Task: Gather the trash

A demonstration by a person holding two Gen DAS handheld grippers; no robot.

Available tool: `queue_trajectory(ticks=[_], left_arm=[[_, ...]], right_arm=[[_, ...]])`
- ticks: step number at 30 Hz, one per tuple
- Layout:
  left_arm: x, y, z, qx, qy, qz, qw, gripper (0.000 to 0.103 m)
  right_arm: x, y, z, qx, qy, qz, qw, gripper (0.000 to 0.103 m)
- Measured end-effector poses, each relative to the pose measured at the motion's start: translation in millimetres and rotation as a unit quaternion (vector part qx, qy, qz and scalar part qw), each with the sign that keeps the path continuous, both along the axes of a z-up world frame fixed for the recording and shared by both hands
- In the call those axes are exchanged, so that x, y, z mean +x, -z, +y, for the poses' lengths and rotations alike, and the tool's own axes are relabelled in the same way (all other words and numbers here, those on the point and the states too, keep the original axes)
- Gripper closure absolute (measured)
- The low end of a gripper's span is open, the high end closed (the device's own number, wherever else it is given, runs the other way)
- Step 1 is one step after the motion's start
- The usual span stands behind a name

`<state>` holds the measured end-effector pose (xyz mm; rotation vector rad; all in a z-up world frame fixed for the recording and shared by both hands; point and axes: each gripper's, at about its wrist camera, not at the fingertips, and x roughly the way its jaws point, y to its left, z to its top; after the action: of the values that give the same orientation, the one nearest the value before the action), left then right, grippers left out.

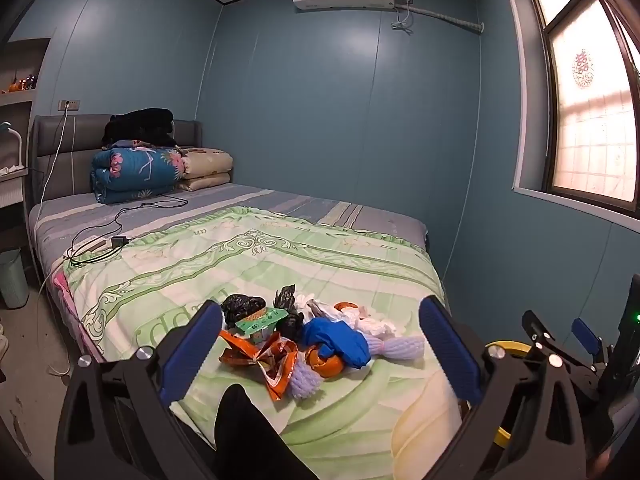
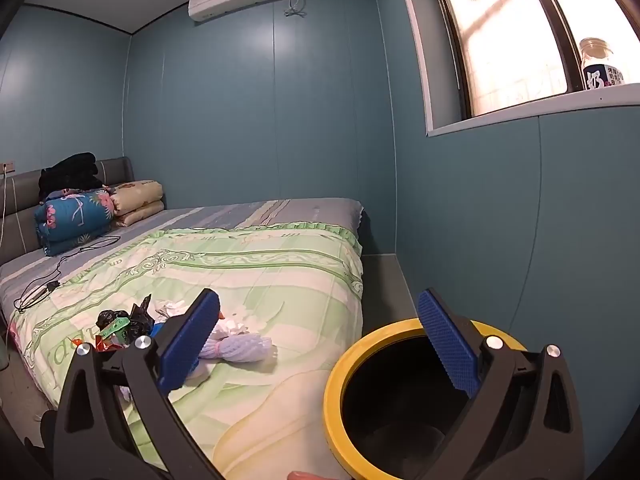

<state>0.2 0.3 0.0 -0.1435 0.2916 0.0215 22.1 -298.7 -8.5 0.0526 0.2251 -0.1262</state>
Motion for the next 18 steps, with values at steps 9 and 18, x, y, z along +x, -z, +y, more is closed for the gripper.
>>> queue_trajectory(ticks=[9,18], left_arm=[[3.9,5.2,3.1,-0.006,0.003,0.007,1.0,0.008],[0.0,3.2,3.2,-0.01,0.002,0.007,0.9999,0.008]], right_arm=[[-0.2,0.3,5.1,0.0,0.001,-0.006,1.0,0.008],[-0.6,0.2,8.5,0.001,-0.001,-0.003,1.0,0.008]])
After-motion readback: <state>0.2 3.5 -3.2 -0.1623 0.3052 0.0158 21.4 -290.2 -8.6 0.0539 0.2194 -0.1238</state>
